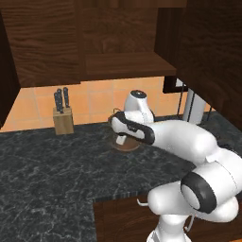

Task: Open the cabinet, pick up the bread from the cabinet and place it in the basket. Then move the basket to the dining counter.

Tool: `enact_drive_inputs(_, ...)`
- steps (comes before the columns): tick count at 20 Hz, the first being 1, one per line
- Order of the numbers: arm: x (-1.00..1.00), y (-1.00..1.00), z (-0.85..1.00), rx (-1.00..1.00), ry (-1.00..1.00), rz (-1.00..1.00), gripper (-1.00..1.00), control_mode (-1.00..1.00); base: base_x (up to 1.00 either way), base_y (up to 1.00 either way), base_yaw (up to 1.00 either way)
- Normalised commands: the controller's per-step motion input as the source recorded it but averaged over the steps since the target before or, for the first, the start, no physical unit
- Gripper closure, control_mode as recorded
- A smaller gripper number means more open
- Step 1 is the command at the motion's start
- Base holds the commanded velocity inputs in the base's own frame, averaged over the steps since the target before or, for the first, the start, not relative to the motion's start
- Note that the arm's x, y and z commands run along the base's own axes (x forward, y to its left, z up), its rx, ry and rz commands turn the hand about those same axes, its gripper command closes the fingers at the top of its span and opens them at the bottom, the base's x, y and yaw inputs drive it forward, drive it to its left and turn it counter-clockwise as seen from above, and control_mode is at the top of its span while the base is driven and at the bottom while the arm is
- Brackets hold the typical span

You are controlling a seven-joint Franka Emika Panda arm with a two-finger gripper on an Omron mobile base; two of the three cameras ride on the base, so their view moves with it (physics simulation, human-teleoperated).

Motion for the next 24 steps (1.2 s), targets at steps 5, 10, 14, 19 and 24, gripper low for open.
enact_drive_inputs(5,-1.00,0.00,0.58,0.00,-0.01,0.01,1.00,-1.00,0.00,0.00,0.00)
enact_drive_inputs(10,-1.00,-0.03,0.75,0.00,0.00,0.00,1.00,-1.00,0.00,0.00,0.00)
enact_drive_inputs(14,-0.64,0.00,0.22,-0.02,0.03,-0.07,1.00,-1.00,0.00,0.00,0.00)
enact_drive_inputs(19,0.00,0.00,0.00,0.00,0.00,-0.01,1.00,-1.00,0.00,0.00,0.00)
enact_drive_inputs(24,0.00,0.00,0.00,0.00,0.00,0.00,1.00,-1.00,0.00,0.00,0.00)
